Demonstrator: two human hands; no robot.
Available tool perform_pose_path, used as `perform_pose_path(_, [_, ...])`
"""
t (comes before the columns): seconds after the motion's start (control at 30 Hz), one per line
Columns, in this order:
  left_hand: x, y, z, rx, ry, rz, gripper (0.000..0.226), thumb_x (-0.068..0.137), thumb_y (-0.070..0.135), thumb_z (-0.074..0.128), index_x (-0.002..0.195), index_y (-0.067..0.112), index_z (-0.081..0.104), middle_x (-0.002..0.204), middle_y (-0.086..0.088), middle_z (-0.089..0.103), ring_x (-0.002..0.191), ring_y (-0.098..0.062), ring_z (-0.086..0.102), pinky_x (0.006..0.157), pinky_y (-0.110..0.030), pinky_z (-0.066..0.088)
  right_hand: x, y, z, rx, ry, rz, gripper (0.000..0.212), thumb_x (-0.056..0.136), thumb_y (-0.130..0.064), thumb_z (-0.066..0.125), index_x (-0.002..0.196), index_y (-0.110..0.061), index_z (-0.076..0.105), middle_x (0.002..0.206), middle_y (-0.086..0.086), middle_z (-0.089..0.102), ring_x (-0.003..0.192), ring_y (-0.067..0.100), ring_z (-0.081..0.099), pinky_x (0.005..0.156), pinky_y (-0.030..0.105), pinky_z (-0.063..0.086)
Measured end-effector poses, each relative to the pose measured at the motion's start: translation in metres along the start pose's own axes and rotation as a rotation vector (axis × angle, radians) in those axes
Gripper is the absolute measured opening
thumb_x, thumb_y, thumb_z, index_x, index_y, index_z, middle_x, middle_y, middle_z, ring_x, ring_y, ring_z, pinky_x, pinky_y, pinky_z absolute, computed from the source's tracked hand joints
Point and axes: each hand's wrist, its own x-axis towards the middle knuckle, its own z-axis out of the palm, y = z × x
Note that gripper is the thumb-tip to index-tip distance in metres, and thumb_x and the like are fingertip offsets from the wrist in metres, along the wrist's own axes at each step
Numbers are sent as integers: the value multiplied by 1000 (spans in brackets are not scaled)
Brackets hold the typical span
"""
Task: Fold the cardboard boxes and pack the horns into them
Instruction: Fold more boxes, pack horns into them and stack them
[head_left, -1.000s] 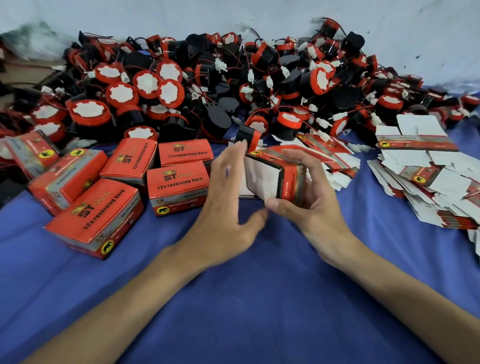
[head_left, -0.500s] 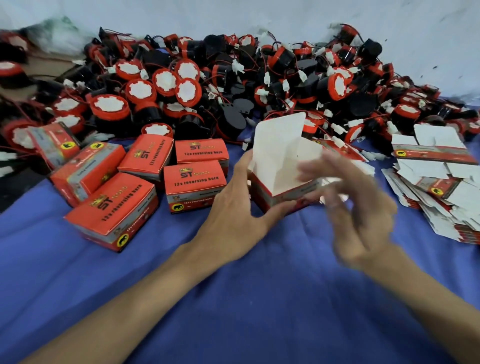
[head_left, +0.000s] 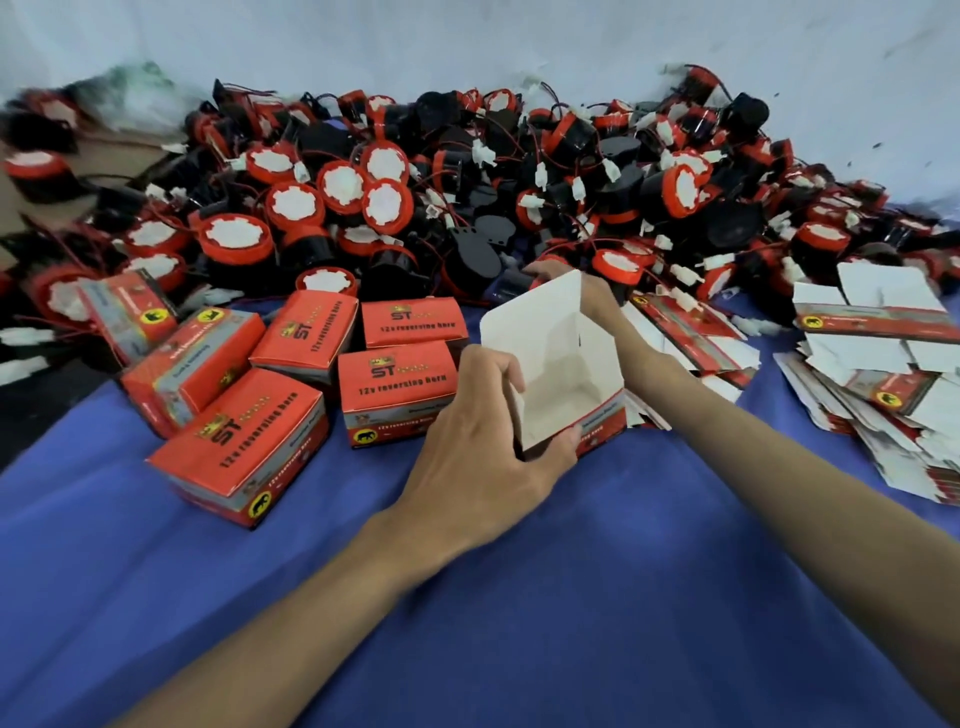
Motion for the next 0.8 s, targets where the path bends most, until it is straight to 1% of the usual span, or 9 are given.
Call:
perform_pose_path(0.07, [0,-1,1,-6,16,-15,50,72,52,65,93,38,22,83,9,40,82,-4,47,60,-18,39,-5,-7,-9,109,178,5,38,90,-15,58,126,-2,55,124,16,60,112,30,57,90,4,35])
perform_pose_path(0.13, [1,-1,2,-10,20,-27,52,70,56,65,93,39,22,83,7,42,84,-3,46,61,-24,39,-17,-11,-25,251,325,29,38,86,-23,66,119,-12,53,117,10,60,103,21,60,85,19,50])
perform_pose_path(0.23, [2,0,1,9,13,-39,52,66,61,64,91,46,21,83,7,42,85,-4,46,56,-28,39,-37,-20,-61,401,465,9,50,82,-42,60,123,-17,45,120,1,54,109,6,56,89,20,48])
perform_pose_path(0.27, [2,1,0,16,9,-38,51,65,64,62,91,48,21,83,8,42,85,-4,46,53,-27,37,-43,-23,-73,445,500,-30,50,83,-40,58,124,-14,44,121,-1,53,109,0,55,88,19,48])
perform_pose_path(0.33, [2,2,0,21,-4,-33,52,62,69,58,91,48,20,83,10,41,83,-5,46,51,-24,36,-56,-29,-91,548,535,-137,36,85,-33,56,113,-16,43,112,-3,57,102,6,60,82,24,52])
perform_pose_path(0.43, [2,5,-1,22,-16,-25,53,61,73,53,91,45,20,77,10,39,75,-5,46,55,-23,37,-71,-37,-99,666,512,-306,13,94,-23,47,100,-19,37,87,-14,71,81,2,65,69,18,50])
perform_pose_path(0.57, [2,4,-2,21,-62,-14,54,61,67,63,91,48,22,79,12,45,77,-3,50,51,-21,35,-81,-43,-66,639,289,-196,15,92,-15,55,98,-23,43,73,-8,68,67,12,67,65,27,53])
perform_pose_path(0.7, [3,6,-2,-2,-42,-46,54,58,69,59,92,44,24,83,9,52,73,-7,54,59,-32,45,-92,-49,-21,274,312,-371,14,91,-19,57,94,-5,57,91,2,57,82,13,55,77,22,45])
perform_pose_path(0.8, [4,5,-1,10,-38,-68,52,58,67,57,93,45,25,86,14,52,76,-5,57,64,-38,49,-100,-58,-19,107,256,-547,21,90,-14,58,88,6,62,99,15,60,92,26,58,81,38,48])
